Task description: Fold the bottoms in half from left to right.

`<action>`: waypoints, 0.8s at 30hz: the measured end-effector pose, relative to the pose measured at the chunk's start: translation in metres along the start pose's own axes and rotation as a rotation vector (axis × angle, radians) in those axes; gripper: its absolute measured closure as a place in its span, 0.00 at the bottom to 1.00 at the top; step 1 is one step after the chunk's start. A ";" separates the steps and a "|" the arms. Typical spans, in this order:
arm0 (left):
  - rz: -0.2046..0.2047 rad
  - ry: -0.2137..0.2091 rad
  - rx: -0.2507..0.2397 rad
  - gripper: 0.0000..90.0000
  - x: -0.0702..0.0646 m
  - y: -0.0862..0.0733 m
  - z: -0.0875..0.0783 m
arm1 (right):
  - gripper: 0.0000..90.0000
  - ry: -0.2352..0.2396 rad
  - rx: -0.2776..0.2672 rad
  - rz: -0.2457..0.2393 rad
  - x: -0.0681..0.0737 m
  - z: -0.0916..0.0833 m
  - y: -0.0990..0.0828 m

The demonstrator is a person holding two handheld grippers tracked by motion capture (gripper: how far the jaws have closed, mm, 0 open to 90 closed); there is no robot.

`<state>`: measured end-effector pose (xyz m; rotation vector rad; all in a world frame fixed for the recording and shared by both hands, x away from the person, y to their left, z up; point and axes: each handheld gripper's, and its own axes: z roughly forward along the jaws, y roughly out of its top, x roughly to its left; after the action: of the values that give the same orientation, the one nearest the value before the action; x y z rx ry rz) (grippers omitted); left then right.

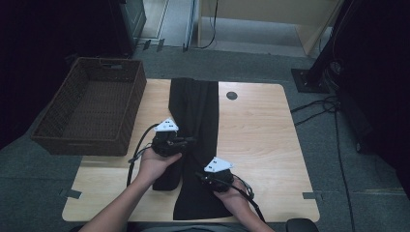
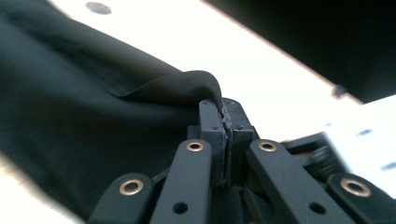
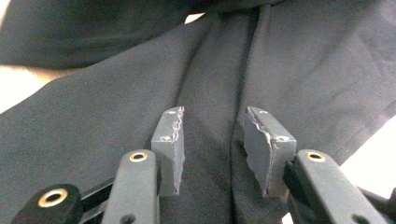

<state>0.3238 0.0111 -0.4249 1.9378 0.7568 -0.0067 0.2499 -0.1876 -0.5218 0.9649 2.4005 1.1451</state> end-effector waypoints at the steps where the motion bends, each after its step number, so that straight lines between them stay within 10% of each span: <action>1: -0.008 -0.013 0.000 0.98 -0.002 0.000 0.002 | 0.65 0.002 0.001 0.000 0.000 -0.001 -0.001; 6: -0.050 -0.030 0.025 0.78 0.015 -0.002 0.012 | 0.66 0.003 0.002 0.002 0.001 -0.006 -0.004; 15: -0.024 0.224 0.090 0.76 0.078 -0.004 0.026 | 0.66 -0.001 0.001 0.004 0.002 -0.008 -0.006; 24: -0.032 0.279 0.173 0.78 0.112 -0.015 0.065 | 0.65 -0.004 0.001 0.007 0.003 -0.008 -0.007</action>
<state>0.4267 0.0190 -0.5052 2.1170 0.9991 0.1880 0.2406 -0.1936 -0.5216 0.9764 2.3969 1.1432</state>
